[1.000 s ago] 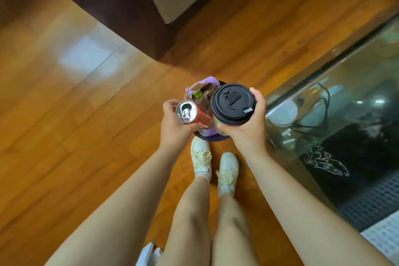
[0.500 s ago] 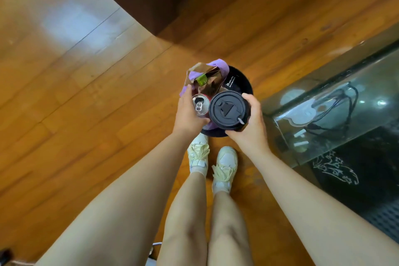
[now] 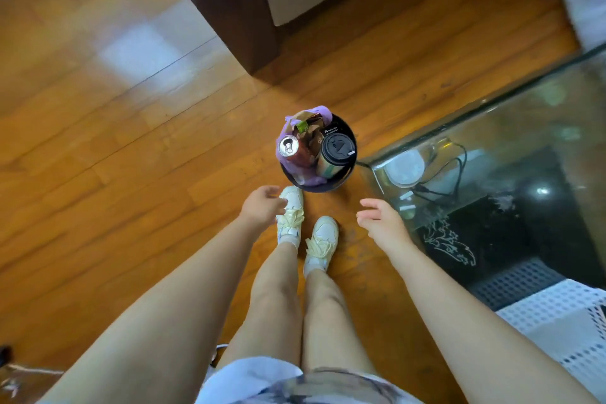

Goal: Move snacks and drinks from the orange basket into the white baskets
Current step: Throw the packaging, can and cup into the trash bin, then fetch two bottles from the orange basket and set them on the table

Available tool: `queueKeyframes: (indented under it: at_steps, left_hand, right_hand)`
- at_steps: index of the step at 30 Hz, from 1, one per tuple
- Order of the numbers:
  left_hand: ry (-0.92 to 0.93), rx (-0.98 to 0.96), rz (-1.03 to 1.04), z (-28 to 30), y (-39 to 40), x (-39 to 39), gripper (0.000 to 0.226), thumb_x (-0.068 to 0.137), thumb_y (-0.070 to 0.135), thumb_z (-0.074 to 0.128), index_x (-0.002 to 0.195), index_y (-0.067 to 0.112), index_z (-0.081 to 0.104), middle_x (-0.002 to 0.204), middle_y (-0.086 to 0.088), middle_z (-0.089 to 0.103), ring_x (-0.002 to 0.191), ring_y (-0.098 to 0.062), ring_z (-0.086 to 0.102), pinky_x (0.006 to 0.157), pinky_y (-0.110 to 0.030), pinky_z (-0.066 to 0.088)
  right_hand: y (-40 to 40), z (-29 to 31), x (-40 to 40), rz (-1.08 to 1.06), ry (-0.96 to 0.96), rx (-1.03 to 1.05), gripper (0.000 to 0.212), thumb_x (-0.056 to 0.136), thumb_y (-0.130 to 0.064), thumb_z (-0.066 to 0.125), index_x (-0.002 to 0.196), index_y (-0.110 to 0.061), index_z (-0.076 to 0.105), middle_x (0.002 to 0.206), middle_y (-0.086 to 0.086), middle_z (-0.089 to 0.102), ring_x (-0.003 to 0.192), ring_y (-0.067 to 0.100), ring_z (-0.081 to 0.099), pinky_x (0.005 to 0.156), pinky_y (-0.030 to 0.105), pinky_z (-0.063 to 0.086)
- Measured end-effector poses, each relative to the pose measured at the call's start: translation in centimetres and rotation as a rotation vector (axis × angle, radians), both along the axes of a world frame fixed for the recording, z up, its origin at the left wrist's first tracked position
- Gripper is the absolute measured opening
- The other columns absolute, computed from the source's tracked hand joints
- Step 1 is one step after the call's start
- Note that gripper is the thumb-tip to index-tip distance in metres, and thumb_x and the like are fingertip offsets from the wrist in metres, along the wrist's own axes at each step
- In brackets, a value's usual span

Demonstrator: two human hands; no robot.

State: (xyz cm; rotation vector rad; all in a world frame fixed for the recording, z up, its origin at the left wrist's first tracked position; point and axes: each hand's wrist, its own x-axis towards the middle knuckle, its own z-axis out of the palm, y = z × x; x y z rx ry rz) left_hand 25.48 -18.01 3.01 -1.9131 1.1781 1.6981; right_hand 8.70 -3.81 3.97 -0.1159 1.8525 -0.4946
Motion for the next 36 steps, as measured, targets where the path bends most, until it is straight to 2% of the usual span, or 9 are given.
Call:
queueKeyframes:
  at_steps: [3,8,16,19,24,27,29,33,36]
  left_hand:
    - [0.018,-0.043,0.113,4.7,1.7,1.1,0.034,0.086,0.008,0.055,0.120,0.013,0.054,0.097,-0.007,0.065,0.065,-0.012,0.057,0.055,-0.025,0.041]
    - [0.039,-0.096,0.260,12.0,4.1,3.3,0.020,0.087,0.010,0.048,0.102,0.016,0.061,0.074,0.001,0.065,0.060,-0.012,0.052,0.053,-0.024,0.037]
    - [0.078,-0.200,0.600,20.1,8.0,10.5,0.016,0.091,0.007,0.046,0.094,0.017,0.059,0.069,0.001,0.060,0.055,-0.011,0.048,0.047,-0.020,0.036]
    - [0.018,-0.218,0.774,21.2,9.8,15.0,0.018,0.094,0.007,0.045,0.091,0.019,0.058,0.070,0.001,0.060,0.056,-0.011,0.049,0.039,-0.015,0.036]
    - [-0.093,-0.198,1.015,21.2,13.1,23.1,0.021,0.095,0.007,0.042,0.109,0.011,0.058,0.077,-0.003,0.061,0.062,-0.013,0.051,0.051,-0.022,0.037]
    - [-0.135,-0.107,1.116,20.4,14.4,27.4,0.028,0.096,0.007,0.041,0.120,0.005,0.055,0.091,-0.010,0.060,0.064,-0.015,0.050,0.053,-0.024,0.037]
    - [-0.150,-0.037,1.202,19.9,14.4,29.9,0.029,0.096,0.008,0.041,0.122,0.003,0.055,0.093,-0.012,0.059,0.065,-0.016,0.050,0.053,-0.025,0.036]
    - [-0.174,0.059,1.357,19.8,12.4,34.6,0.028,0.096,0.016,0.047,0.115,-0.001,0.059,0.075,-0.008,0.056,0.068,-0.020,0.050,0.058,-0.027,0.037]
    - [-0.130,0.052,1.391,20.3,9.7,38.0,0.029,0.096,0.014,0.046,0.118,-0.001,0.056,0.080,-0.009,0.056,0.068,-0.019,0.050,0.061,-0.029,0.038]
  right_hand:
    - [1.4,4.6,0.4,-0.050,0.006,-0.008,0.029,0.087,-0.004,0.052,0.112,-0.018,0.055,0.095,0.005,0.064,0.083,0.015,0.059,0.067,0.022,0.045]
    - [3.7,10.4,1.2,0.000,0.092,0.047,0.017,0.090,-0.007,0.049,0.095,-0.022,0.055,0.077,0.000,0.062,0.067,0.011,0.058,0.058,0.022,0.047]
    - [3.1,16.0,3.4,0.379,0.083,0.100,0.013,0.091,-0.011,0.048,0.095,-0.018,0.057,0.072,0.004,0.063,0.059,0.014,0.057,0.049,0.022,0.046]
    - [0.3,17.0,5.5,0.454,0.080,0.077,0.012,0.092,-0.009,0.048,0.098,-0.012,0.058,0.068,0.005,0.059,0.055,0.015,0.052,0.047,0.024,0.042]
    - [-6.5,18.6,11.9,0.598,0.019,0.001,0.013,0.093,-0.010,0.047,0.101,-0.010,0.057,0.071,0.006,0.057,0.057,0.015,0.052,0.047,0.020,0.043]
    - [-11.1,19.4,16.7,0.656,-0.044,-0.028,0.010,0.094,-0.009,0.046,0.100,-0.011,0.054,0.068,0.006,0.053,0.053,0.014,0.049,0.043,0.017,0.040]
    - [-13.9,19.5,19.8,0.700,-0.070,-0.049,0.008,0.094,-0.010,0.047,0.097,-0.013,0.054,0.072,0.006,0.056,0.057,0.015,0.054,0.047,0.018,0.044]
    - [-18.4,19.2,25.4,0.756,-0.044,-0.042,0.009,0.091,-0.014,0.054,0.087,-0.021,0.056,0.081,0.005,0.062,0.073,0.016,0.062,0.067,0.026,0.053]
    - [-20.9,19.5,28.8,0.738,-0.024,-0.017,0.009,0.091,-0.015,0.055,0.085,-0.023,0.057,0.080,0.004,0.064,0.072,0.016,0.064,0.064,0.026,0.053]
